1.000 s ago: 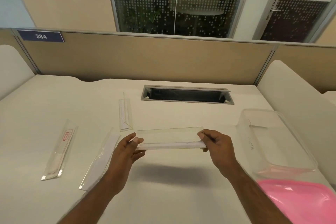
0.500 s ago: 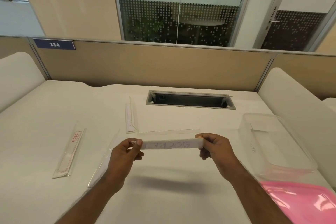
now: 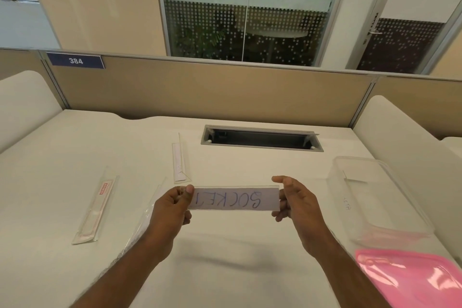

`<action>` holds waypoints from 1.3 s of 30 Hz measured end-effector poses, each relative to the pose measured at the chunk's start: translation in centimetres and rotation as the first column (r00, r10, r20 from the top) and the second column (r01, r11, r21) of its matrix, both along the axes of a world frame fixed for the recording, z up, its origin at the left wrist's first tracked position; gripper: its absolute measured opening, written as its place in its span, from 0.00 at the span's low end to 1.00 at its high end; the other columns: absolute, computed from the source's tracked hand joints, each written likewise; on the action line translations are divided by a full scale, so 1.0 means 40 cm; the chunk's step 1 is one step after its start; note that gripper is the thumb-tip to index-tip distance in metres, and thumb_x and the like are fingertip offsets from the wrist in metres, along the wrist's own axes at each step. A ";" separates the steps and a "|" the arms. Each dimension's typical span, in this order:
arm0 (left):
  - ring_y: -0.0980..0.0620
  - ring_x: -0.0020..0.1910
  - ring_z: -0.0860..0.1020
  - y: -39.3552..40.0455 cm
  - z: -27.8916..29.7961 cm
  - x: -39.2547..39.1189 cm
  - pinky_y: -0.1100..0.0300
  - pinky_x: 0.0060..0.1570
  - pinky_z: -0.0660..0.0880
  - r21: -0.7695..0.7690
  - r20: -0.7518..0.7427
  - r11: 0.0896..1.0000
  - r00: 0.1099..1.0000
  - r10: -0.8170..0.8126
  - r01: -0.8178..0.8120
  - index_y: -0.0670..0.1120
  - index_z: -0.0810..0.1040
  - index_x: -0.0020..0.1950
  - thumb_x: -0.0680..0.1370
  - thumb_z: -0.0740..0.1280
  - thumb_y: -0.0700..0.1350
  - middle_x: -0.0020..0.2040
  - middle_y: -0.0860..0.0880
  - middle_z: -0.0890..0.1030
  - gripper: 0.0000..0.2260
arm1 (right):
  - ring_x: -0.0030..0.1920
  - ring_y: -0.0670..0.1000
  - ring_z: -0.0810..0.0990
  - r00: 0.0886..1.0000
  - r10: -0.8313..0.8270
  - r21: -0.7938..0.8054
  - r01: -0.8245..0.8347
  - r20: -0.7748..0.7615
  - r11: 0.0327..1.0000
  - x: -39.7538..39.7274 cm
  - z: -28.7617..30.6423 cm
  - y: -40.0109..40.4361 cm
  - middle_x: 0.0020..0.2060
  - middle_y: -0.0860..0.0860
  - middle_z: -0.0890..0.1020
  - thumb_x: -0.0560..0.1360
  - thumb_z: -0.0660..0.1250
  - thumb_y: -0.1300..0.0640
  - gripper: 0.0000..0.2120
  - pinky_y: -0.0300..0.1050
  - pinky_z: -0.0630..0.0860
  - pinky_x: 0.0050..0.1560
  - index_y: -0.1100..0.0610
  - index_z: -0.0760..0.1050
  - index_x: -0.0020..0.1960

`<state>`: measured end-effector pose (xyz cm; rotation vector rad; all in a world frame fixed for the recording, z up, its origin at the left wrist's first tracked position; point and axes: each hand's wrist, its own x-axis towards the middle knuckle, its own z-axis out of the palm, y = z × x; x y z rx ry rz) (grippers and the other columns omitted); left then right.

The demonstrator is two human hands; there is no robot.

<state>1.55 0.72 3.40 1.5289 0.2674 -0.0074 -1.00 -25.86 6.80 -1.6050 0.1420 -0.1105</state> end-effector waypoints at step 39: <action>0.50 0.57 0.82 -0.201 0.011 -0.074 0.51 0.55 0.81 -0.265 0.022 0.958 0.994 -0.107 0.109 0.54 0.73 0.65 0.65 0.76 0.57 0.59 0.51 0.83 0.30 | 0.38 0.51 0.78 0.915 -0.044 0.277 0.166 -0.400 0.946 -0.027 -0.025 0.171 0.36 0.48 0.85 0.78 0.64 0.48 0.13 0.44 0.70 0.36 0.54 0.84 0.49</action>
